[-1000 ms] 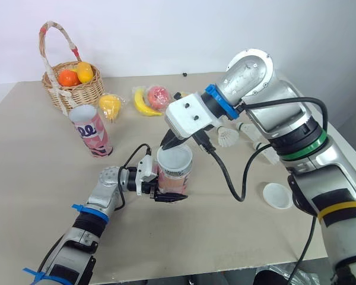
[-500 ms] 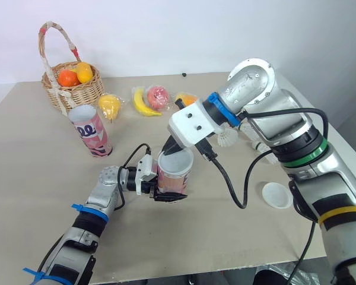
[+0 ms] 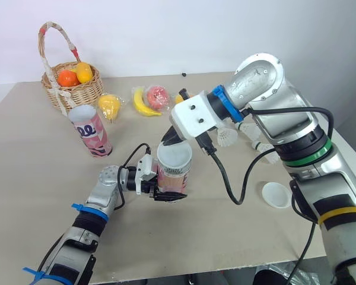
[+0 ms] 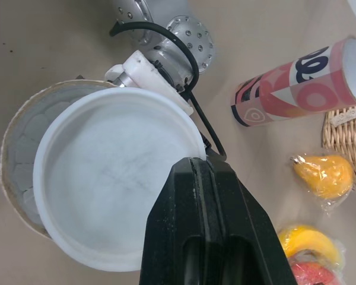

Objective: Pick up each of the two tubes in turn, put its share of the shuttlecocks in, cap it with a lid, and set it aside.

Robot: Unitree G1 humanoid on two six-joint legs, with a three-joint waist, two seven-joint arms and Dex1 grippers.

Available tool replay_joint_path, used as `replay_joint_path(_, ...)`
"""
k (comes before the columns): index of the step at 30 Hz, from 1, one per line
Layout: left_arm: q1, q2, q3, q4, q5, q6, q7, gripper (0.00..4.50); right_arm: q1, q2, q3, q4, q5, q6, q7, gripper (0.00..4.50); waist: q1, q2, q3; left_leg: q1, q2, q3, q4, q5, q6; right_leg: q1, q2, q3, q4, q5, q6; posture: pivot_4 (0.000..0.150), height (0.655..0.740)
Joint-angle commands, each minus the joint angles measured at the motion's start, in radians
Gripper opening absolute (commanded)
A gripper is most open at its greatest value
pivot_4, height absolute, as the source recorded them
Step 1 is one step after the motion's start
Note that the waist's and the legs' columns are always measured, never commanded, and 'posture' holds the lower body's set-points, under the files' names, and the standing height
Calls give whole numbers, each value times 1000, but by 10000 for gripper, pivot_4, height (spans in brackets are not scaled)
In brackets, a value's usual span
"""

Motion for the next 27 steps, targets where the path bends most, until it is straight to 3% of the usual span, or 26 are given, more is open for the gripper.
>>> replay_joint_path(1,9,21,-2,50,37,18,8,35143,-9,2,-47,-31,12,9,-5,389,0,0,0,0,0,0,0,0,0,0,0,0,0,0,0,1500,7298)
replay_joint_path(17,9,29,5,57,37,19,4,35143,65,-21,-44,-114,27,53,9,389,0,0,0,0,0,0,0,0,0,0,0,0,0,-1,-1,1500,7298)
replay_joint_path(27,6,33,8,50,36,31,5,35143,35,-29,19,-36,-76,-83,59,389,0,0,0,0,0,0,0,0,0,0,0,0,0,-1,-1,1500,7298)
